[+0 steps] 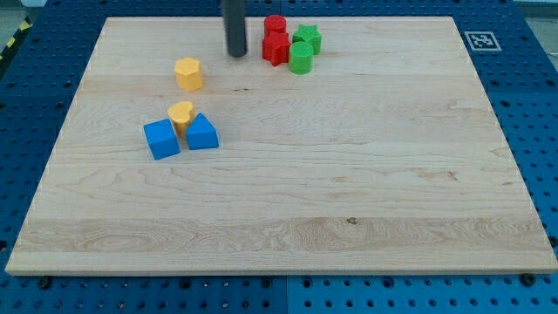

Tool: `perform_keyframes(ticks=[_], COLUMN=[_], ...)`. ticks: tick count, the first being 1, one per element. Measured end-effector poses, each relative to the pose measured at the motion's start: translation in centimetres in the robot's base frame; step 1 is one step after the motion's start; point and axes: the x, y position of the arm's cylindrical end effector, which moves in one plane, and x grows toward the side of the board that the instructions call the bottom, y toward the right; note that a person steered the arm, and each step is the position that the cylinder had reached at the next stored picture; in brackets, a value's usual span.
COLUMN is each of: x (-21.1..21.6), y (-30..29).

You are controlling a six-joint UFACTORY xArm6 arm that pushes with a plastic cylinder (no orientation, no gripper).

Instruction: Push the yellow hexagon into the blue cube

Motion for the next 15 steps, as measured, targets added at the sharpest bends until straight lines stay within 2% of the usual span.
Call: perform_keyframes(ticks=[1,5,8,10,13,14,15], x=[3.4,4.0,7.5,6.9,10.4,6.9,6.8], y=[-4.1,-6.8,-6.8,-9.1,-9.0,-8.7,-5.1])
